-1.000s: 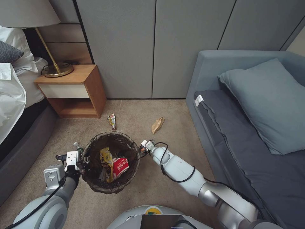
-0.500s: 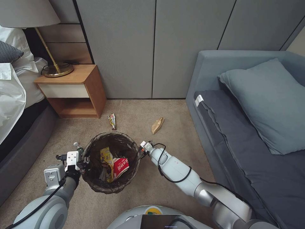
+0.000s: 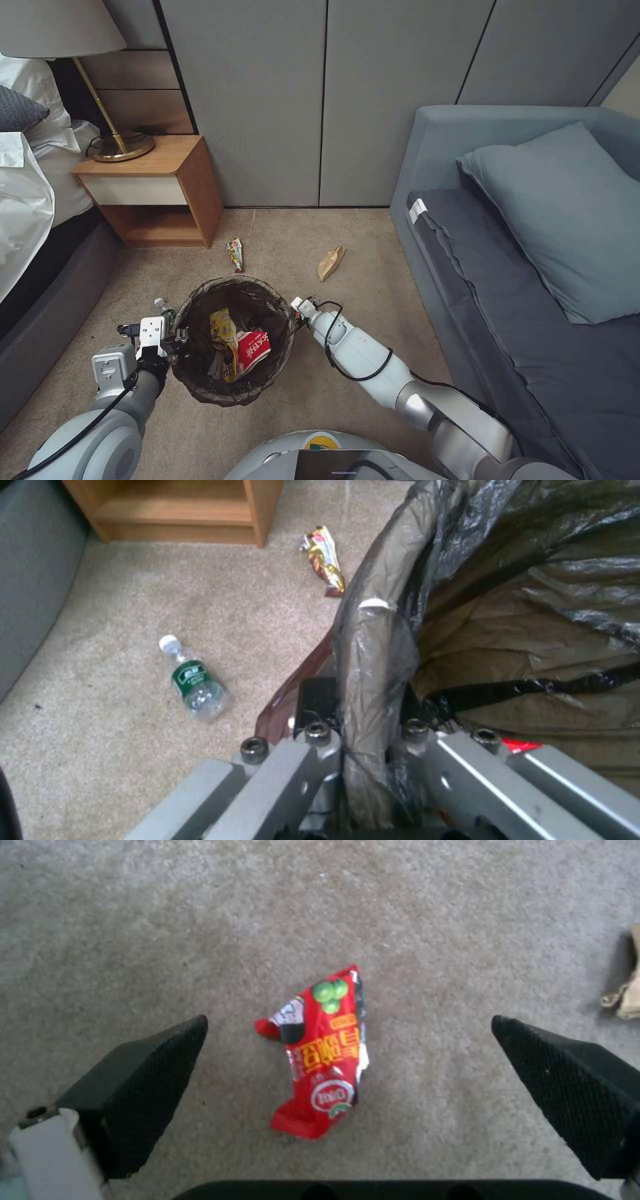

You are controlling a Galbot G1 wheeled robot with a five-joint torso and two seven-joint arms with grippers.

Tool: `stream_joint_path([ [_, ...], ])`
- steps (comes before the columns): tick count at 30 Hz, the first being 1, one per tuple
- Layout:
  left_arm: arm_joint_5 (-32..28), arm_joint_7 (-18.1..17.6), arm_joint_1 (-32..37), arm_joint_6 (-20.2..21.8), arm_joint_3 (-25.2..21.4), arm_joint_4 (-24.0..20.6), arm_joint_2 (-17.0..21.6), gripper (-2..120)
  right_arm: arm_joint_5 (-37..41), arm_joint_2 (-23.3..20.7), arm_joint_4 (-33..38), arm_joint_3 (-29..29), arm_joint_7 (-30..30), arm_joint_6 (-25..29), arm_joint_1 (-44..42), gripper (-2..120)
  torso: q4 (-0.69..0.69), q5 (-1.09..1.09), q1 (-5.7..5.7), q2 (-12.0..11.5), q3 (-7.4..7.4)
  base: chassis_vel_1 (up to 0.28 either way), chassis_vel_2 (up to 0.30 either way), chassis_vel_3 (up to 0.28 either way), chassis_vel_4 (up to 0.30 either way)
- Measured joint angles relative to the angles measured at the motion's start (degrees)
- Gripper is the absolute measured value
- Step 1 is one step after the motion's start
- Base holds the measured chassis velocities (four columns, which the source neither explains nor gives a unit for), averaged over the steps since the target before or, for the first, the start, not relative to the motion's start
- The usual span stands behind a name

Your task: Pick up the trash bin, then pick up the garbage from the floor and place it into the trash bin.

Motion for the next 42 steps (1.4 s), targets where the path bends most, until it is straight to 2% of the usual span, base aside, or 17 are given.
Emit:
stream_joint_path([
  [16,-0.02,0.02,-0.16,0.01,-0.02,0.00,0.14,2,-1.91,3.37,-5.39,1.28,-1.06,2.79,0.80,100,0.00,0.01,0.00,0.00,0.00,0.000,0.000,0.000,0.000],
  [42,0.04,0.04,-0.02,0.01,0.13,0.00,0.12,2,-0.98,3.85,-7.22,2.56,-1.48,4.63,0.54,100,0.00,0.01,0.00,0.00,0.00,0.000,0.000,0.000,0.000],
])
